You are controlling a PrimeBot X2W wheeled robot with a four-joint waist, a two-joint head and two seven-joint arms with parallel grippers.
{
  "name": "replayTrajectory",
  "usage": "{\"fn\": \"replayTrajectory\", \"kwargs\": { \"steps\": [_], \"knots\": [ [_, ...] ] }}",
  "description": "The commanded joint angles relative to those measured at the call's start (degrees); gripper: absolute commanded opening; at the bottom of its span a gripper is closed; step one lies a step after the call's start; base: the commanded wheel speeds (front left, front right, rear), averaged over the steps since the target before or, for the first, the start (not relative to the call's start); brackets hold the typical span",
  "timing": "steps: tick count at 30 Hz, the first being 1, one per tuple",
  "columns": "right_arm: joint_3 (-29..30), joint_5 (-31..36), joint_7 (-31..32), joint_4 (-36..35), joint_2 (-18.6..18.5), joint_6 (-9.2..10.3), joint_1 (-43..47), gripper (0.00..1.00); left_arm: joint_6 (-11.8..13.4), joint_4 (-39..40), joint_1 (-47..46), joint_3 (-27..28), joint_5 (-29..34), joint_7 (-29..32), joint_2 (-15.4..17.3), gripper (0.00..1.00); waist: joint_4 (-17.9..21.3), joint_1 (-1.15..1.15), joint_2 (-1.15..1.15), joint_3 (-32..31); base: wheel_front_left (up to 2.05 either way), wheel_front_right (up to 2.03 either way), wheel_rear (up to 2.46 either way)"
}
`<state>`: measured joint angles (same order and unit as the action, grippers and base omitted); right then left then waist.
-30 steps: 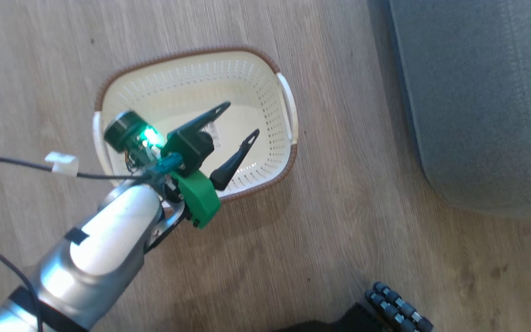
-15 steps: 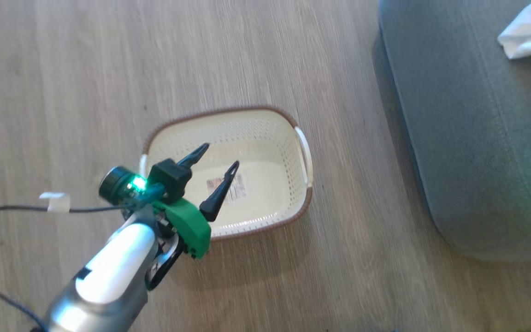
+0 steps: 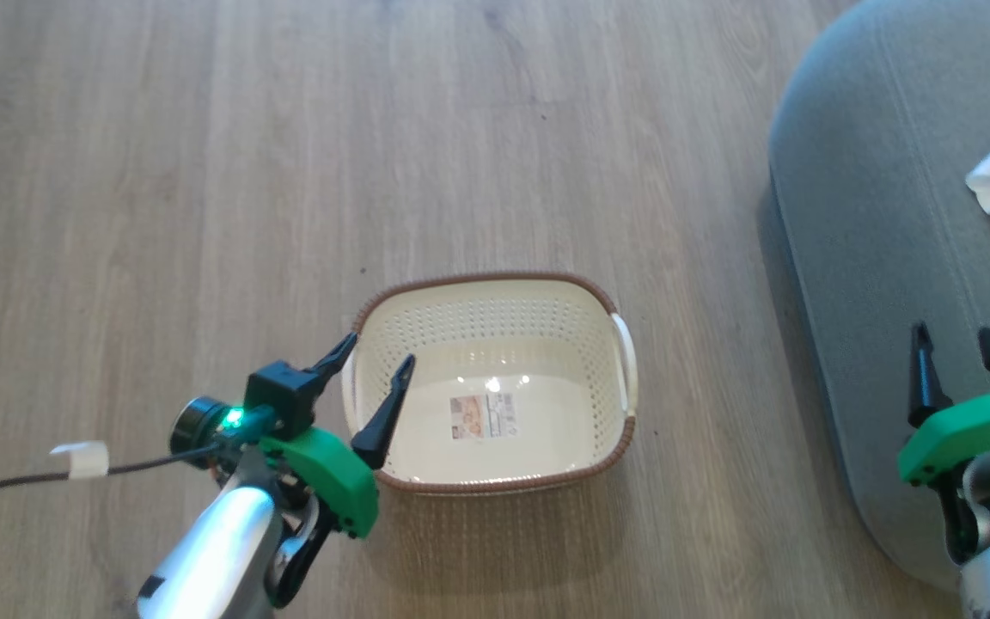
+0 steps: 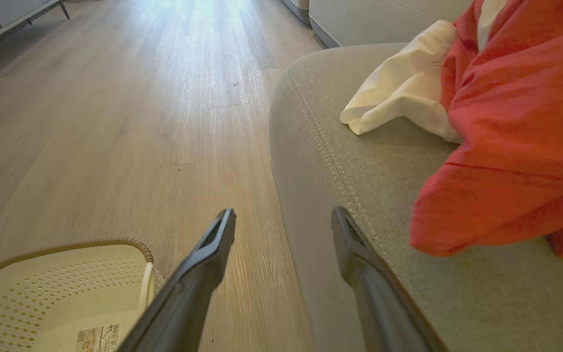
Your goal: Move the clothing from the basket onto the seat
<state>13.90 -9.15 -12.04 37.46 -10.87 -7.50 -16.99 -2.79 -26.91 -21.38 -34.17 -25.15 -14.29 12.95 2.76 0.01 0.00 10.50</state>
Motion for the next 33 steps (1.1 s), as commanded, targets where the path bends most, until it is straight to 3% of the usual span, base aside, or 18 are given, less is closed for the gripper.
{"fn": "replayTrajectory", "kwargs": {
  "steps": [1, 19, 33],
  "knots": [
    [-2.3, -0.4, -0.7, -2.6, -0.4, 0.01, -0.2, 1.0, 0.1, 1.6, -0.2, 4.1, 0.6, -0.7, 0.6, 1.0, -2.0, -0.01, 0.0, -1.7, 0.0, 0.0, 0.0],
    [-10.1, -2.3, -2.7, -7.5, 3.1, 0.01, 1.9, 1.0, 1.1, 2.9, 9.0, 20.6, 4.7, -0.7, -1.1, 1.0, -7.4, -0.01, 0.0, -7.3, 0.0, 0.0, 0.0],
    [-16.9, -2.0, -2.9, -12.3, 6.1, 0.01, 2.7, 1.0, -0.5, 10.0, 14.4, 32.0, 12.9, -0.7, -5.8, 1.0, -8.0, -0.01, 0.0, -9.3, 0.0, 0.0, 0.0]
  ]
}}
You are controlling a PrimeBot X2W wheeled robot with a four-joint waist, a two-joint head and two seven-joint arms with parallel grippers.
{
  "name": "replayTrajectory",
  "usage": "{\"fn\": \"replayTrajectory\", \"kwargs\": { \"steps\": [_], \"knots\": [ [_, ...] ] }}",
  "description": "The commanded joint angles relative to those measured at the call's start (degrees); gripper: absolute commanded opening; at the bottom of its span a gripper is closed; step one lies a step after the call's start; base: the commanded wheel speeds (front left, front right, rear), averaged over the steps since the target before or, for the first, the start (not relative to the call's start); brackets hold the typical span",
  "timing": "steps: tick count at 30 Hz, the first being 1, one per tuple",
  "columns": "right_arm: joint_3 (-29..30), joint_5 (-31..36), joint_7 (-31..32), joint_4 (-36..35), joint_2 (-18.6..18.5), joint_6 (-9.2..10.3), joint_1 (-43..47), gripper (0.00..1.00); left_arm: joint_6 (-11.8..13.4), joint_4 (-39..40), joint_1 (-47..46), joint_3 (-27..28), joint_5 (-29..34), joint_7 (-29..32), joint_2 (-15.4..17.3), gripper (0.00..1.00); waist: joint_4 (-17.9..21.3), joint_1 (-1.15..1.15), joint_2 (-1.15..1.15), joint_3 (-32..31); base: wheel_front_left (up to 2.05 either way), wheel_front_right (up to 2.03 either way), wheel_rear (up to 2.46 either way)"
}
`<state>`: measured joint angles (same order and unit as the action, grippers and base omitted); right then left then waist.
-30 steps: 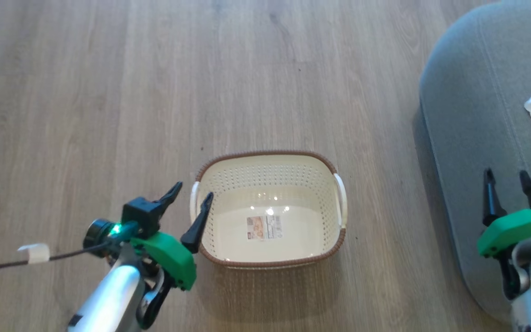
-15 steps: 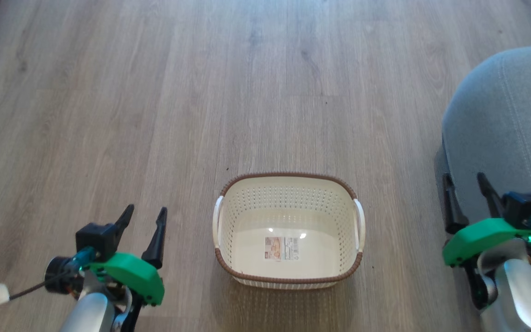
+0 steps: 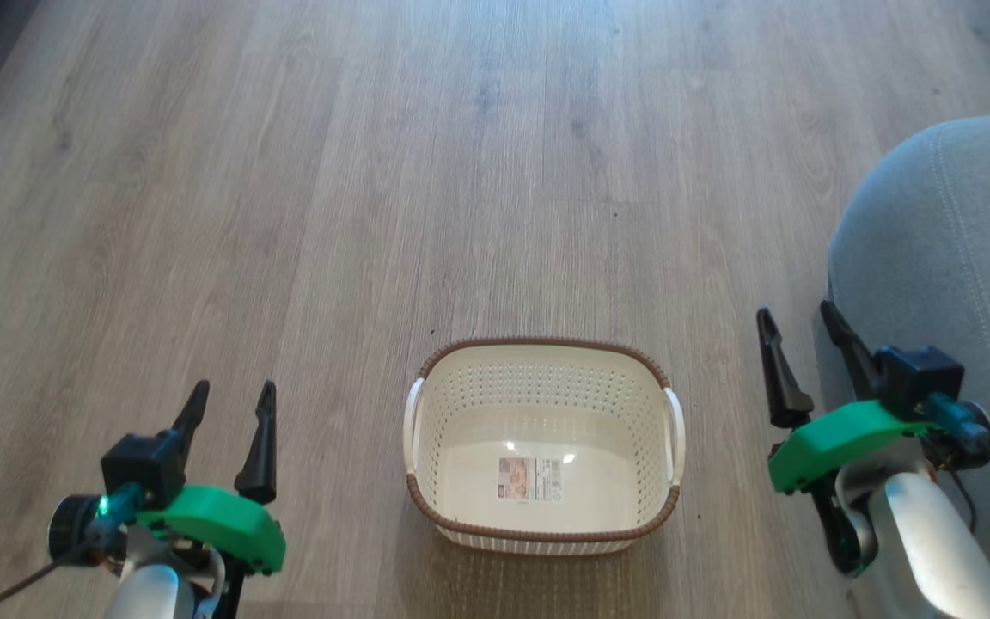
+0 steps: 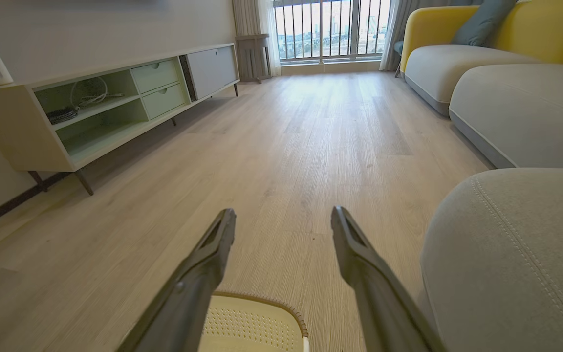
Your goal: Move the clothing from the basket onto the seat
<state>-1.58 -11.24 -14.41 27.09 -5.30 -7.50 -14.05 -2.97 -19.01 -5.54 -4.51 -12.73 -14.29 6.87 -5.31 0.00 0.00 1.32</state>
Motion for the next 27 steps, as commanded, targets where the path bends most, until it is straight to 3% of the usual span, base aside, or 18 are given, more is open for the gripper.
{"fn": "replayTrajectory", "kwargs": {
  "steps": [1, 13, 27],
  "knots": [
    [-1.8, 0.1, -0.6, -2.2, 0.7, 0.01, 0.0, 1.0, -0.6, 2.3, -1.1, 2.8, 1.0, -0.7, 0.0, 1.0, 0.2, 0.0, 0.0, -0.4, 0.0, 0.0, 0.0],
    [-4.3, -0.3, -0.6, -4.4, 1.7, 0.01, 1.7, 1.0, -2.5, 3.0, 0.3, 6.7, 4.5, -0.7, -2.1, 1.0, 1.8, 0.0, 0.0, -1.6, 0.0, 0.0, 0.0],
    [-3.3, 0.1, -0.6, -5.2, 2.1, 0.01, 1.6, 1.0, -3.9, 2.4, -0.4, 8.5, 5.3, -0.7, -3.3, 1.0, 3.4, 0.0, 0.0, -0.7, 0.0, 0.0, 0.0]
  ]
}}
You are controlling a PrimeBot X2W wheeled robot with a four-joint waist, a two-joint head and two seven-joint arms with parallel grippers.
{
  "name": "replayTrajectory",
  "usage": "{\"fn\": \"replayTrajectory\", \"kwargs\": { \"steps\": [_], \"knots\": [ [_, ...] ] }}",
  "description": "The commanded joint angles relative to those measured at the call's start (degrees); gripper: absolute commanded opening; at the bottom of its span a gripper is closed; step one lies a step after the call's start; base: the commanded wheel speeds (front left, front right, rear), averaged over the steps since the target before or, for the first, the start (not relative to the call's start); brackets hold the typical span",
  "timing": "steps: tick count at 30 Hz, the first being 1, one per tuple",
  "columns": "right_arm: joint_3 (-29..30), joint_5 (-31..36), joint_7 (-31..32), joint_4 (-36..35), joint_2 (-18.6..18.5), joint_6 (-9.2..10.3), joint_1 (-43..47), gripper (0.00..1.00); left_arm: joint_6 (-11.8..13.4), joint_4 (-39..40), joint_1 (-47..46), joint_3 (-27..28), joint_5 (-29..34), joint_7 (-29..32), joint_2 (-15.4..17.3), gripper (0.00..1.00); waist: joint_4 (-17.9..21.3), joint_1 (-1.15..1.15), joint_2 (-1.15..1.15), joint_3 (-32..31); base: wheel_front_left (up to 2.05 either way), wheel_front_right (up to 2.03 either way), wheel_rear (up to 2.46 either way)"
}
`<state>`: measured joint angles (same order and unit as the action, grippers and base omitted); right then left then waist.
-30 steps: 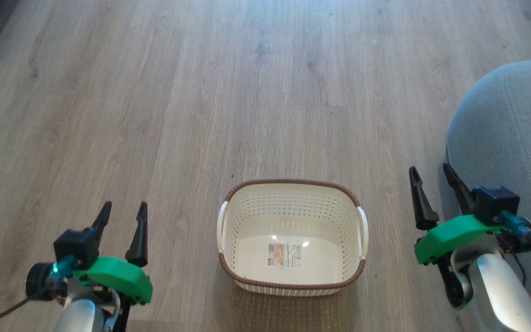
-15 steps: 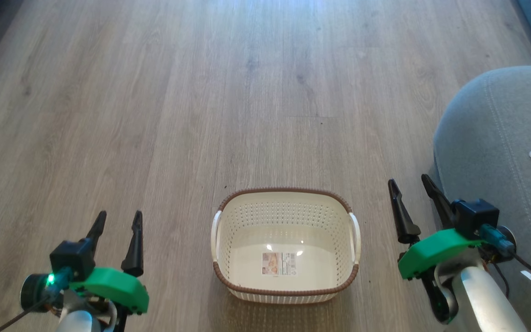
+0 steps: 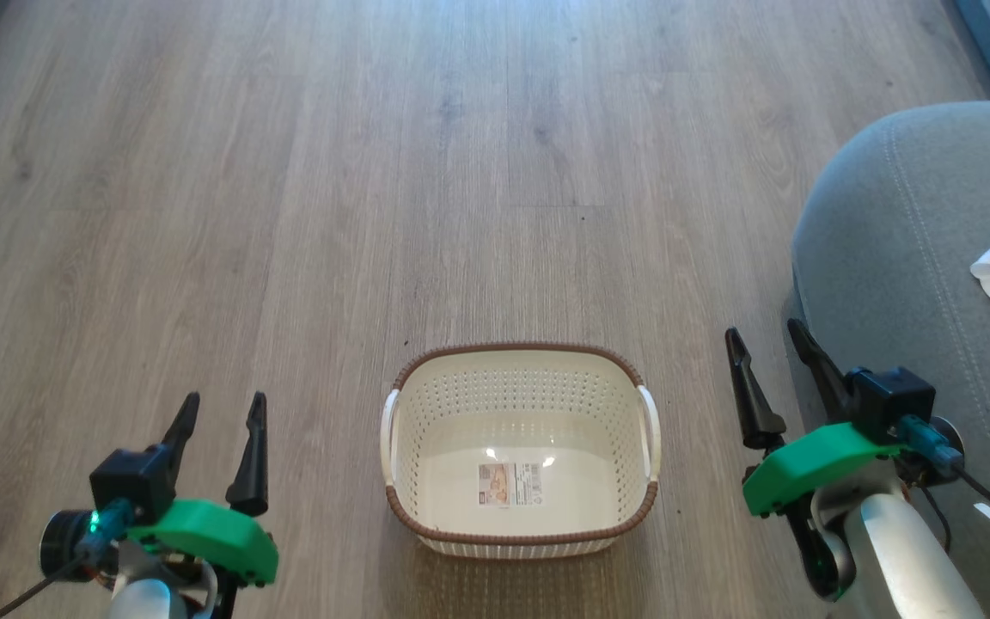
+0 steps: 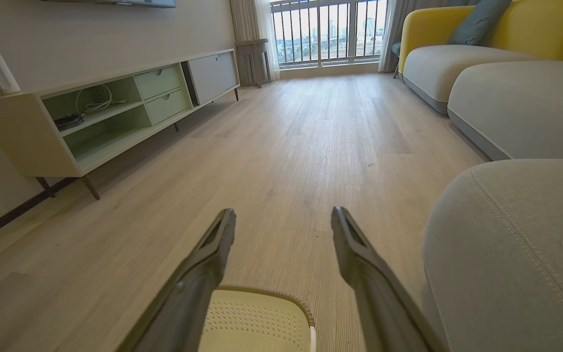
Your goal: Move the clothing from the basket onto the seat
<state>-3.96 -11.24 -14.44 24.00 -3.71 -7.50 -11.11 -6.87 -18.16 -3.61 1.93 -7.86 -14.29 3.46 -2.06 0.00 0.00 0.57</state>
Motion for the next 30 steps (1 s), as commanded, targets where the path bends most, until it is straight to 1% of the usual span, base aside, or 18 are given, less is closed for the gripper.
{"fn": "replayTrajectory", "kwargs": {
  "steps": [1, 8, 23, 24, 28, 30],
  "knots": [
    [-0.9, 0.1, -0.6, -2.2, 0.6, 0.01, -1.4, 1.0, -0.1, 1.5, -2.4, 2.1, 0.5, -0.7, 0.0, 1.0, 0.2, 0.0, 0.0, 0.2, 0.0, 0.0, 0.0],
    [-0.3, 0.5, -0.6, -2.8, 0.7, 0.01, -1.7, 1.0, -0.3, 1.9, -2.4, 2.7, 0.9, -0.7, -0.2, 1.0, 0.9, 0.0, 0.0, 0.6, 0.0, 0.0, 0.0],
    [0.2, 0.9, -0.6, -2.9, 0.8, 0.01, -1.7, 1.0, -0.6, 2.7, -2.1, 2.8, 1.2, -0.7, -0.5, 1.0, 0.9, 0.0, 0.0, 0.8, 0.0, 0.0, 0.0],
    [1.4, 0.7, 0.0, -0.9, 0.2, 0.0, 0.0, 0.0, -0.5, 0.6, 0.0, 0.9, 0.8, 0.0, -0.7, 0.0, 0.9, 0.0, 0.0, 0.8, 0.0, 0.0, 0.0],
    [1.3, 0.6, 0.1, 2.5, 0.2, -0.01, 1.7, 0.0, -0.5, -2.7, 1.5, 0.7, 0.8, 0.2, -0.8, 0.0, 0.9, 0.0, 0.0, 0.8, 0.0, 0.0, 0.0],
    [1.5, -0.5, 0.5, 2.8, 0.2, -0.01, 2.0, 0.0, -0.5, -3.2, 1.5, 0.9, -0.3, 0.7, -0.8, 0.0, 1.0, 0.0, 0.0, 0.8, 0.0, 0.0, 0.0]
  ]
}}
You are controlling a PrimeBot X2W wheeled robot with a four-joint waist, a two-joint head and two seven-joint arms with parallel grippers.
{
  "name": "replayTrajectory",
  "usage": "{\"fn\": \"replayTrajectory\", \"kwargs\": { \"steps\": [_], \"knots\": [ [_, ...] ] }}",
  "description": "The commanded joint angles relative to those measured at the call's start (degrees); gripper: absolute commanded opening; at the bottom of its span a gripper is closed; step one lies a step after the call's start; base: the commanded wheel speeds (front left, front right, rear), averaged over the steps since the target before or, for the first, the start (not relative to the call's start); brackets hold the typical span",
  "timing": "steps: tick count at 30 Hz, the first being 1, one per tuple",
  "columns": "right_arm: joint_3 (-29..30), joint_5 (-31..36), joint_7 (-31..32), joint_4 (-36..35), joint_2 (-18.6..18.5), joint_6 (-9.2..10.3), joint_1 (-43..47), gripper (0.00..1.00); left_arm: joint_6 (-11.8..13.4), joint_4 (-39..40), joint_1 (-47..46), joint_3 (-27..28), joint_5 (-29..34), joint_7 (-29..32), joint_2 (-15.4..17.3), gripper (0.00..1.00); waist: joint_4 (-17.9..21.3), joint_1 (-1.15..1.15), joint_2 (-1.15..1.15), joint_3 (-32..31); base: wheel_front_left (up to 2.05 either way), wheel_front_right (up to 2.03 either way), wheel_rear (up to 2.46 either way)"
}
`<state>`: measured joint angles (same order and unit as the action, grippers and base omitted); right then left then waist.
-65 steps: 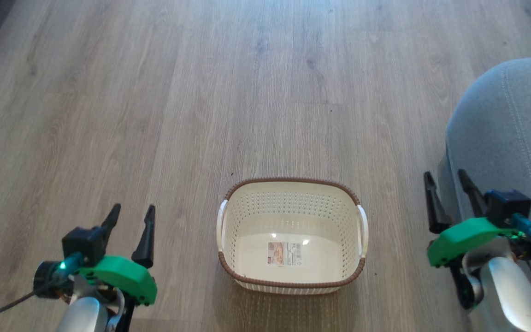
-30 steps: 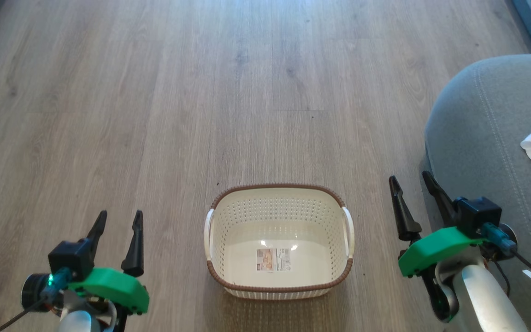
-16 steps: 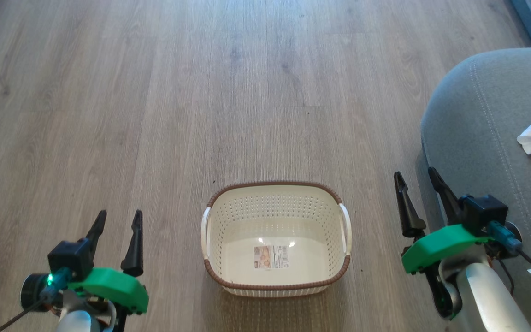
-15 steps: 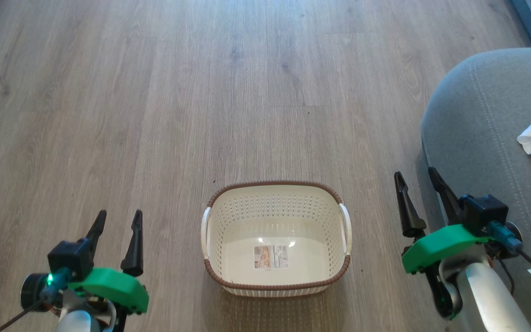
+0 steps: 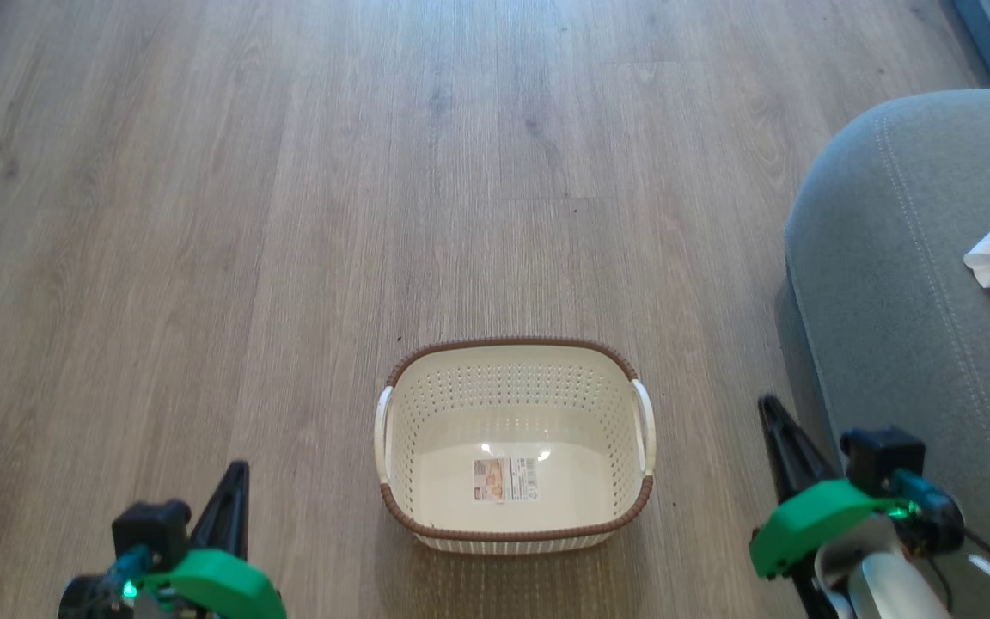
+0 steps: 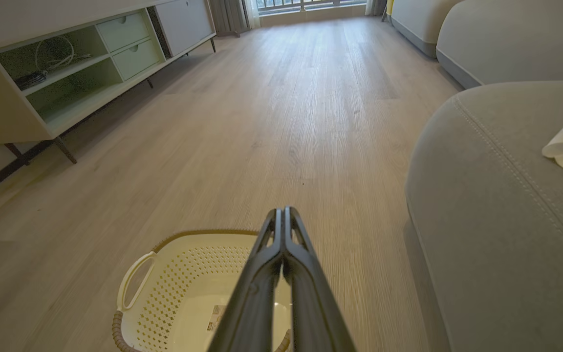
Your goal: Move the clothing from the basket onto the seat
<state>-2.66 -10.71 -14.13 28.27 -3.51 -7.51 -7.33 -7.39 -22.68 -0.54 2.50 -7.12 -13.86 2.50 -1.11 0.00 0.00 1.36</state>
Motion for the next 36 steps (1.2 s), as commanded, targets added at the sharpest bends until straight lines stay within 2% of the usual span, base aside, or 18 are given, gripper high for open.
{"fn": "replayTrajectory", "kwargs": {
  "steps": [1, 36],
  "knots": [
    [0.3, -1.7, 0.4, -1.6, 0.0, 0.0, -1.8, 0.0, 0.0, 1.3, -1.7, 0.4, -1.7, 0.4, 0.1, 0.0, 0.0, 0.0, 0.0, 0.0, 0.0, 0.0, 0.0],
    [2.8, -24.5, 6.1, -5.3, 0.2, 0.01, -0.9, 0.0, 0.0, 3.6, -2.6, 1.3, -25.6, 6.0, 0.2, 0.0, 0.3, 0.0, 0.0, -0.4, 0.0, 0.0, 0.0]
  ]
}}
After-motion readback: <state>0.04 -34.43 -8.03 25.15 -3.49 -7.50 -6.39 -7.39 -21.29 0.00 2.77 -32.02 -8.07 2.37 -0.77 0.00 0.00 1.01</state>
